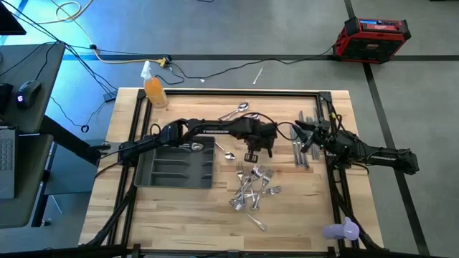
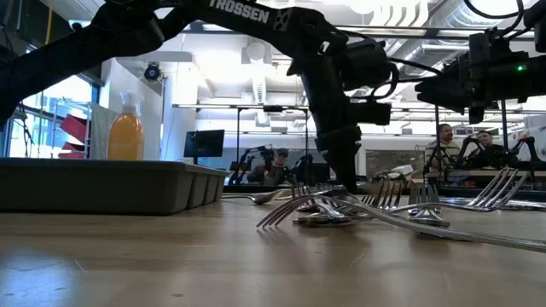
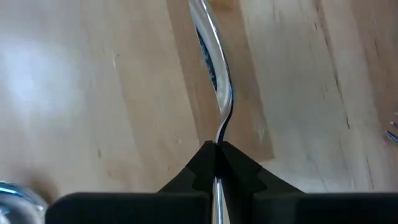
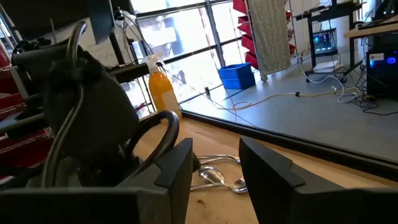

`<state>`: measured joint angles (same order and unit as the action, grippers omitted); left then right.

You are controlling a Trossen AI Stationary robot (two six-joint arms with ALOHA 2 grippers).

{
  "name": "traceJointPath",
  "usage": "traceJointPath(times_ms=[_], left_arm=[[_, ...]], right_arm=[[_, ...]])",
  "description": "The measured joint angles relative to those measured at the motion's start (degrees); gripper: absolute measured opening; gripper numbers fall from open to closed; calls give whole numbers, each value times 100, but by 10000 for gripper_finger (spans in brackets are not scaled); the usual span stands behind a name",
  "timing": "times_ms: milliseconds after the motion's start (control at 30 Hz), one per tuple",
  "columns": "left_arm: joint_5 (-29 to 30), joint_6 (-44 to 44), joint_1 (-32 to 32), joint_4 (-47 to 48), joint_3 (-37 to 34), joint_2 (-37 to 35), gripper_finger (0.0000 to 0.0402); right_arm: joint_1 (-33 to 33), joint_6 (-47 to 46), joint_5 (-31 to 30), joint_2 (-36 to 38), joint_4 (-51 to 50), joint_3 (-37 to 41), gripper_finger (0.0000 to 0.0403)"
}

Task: Sort silverware
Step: Put the silver spoon into the black silverware tray

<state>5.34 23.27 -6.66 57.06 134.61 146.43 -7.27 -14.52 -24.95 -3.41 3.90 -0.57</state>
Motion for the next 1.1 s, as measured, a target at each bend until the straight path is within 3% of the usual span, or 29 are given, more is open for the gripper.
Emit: traceJointPath(times_ms=[233, 400, 533, 633, 767, 933, 1100], left_arm=[[-123, 259, 22, 488, 13, -720, 1], [-704, 387, -203, 1936, 20, -1116, 0], [-1561, 908, -595, 2671, -269, -1332, 0], [-1668, 1229, -824, 3104, -638, -1518, 0], [-1743, 978, -1161, 3255, -1223, -1881, 0], [-2286, 887, -1483, 3294, -2378, -2651, 0], [-2391, 878, -1724, 3201, -3763, -3424, 0]], right_arm=[[2, 2, 18, -1, -2, 1, 121], [2, 2, 12, 1, 0, 1, 121], [2, 1, 11, -1, 0, 1, 121], [2, 1, 10, -1, 0, -1, 121], [2, 0, 9, -1, 0, 1, 121], [2, -45, 7, -1, 2, -1, 121], [2, -46, 6, -1, 1, 0, 121]])
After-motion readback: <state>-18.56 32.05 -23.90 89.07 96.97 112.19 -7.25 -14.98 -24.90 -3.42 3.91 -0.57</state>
